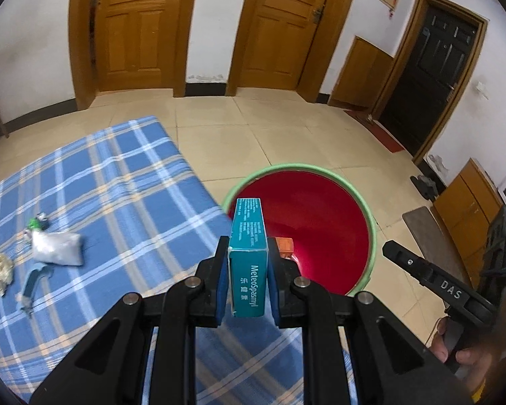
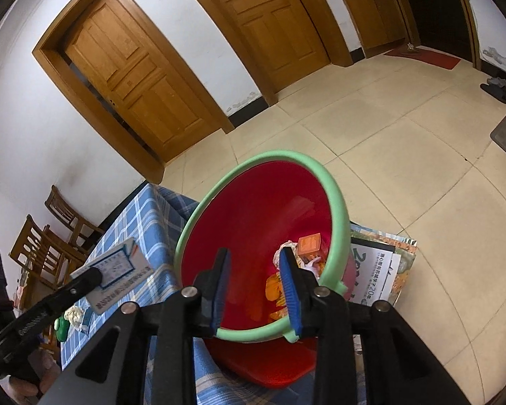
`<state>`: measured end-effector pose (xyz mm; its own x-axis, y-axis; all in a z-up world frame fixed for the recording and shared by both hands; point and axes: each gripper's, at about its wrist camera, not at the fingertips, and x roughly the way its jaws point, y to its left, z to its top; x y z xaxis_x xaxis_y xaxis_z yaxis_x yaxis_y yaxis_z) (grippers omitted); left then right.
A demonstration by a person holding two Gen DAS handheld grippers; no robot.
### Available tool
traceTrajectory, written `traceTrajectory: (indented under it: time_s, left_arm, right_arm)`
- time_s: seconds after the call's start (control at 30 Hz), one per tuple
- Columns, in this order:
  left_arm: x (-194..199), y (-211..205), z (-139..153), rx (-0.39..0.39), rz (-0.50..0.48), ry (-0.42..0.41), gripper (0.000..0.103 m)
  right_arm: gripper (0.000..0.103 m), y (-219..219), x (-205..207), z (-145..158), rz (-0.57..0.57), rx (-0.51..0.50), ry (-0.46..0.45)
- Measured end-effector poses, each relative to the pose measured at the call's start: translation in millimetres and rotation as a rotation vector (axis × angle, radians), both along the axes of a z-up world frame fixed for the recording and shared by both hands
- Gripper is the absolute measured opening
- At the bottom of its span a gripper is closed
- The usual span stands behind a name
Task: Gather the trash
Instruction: 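Open the right gripper to drop the sock while the left gripper releases the teal box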
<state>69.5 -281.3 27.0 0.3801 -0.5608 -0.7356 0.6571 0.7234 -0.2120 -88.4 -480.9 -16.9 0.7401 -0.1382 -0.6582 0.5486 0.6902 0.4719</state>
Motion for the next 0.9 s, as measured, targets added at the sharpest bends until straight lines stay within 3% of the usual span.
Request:
traceTrajectory:
  time_s: [0.3,0.43,0.9]
  left_arm:
    - [-2,-36,-11,0.012,-0.054,0.000,0.020]
    - [-3,-40,-13,0.012,-0.056,0.003,0.040]
    - [-4,-22,-9,0.013,-0.010,0.014,0.045]
  right_arm:
    - [0.033,-9,-7,-2,-0.024,0.017,-0.005]
    - [0.034,-12,-9,-3,-0.030,0.023,-0.007]
    - [0.046,-11,-8,-4,-0.022,0.036,-0.010]
